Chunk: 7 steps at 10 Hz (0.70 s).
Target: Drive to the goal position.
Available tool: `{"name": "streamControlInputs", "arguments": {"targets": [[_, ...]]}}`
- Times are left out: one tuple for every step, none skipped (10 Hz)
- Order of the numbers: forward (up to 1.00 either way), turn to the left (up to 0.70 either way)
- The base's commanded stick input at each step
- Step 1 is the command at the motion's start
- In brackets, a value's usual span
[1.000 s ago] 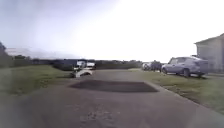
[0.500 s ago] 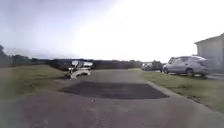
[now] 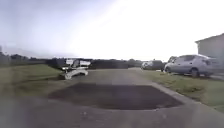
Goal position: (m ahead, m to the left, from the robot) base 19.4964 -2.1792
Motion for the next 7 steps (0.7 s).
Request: {"name": "streamControlInputs", "arguments": {"targets": [[1.0, 0.0], [1.0, 0.0], [1.0, 0.0], [1.0, 0.0], [1.0, 0.0], [1.0, 0.0], [1.0, 0.0]]}}
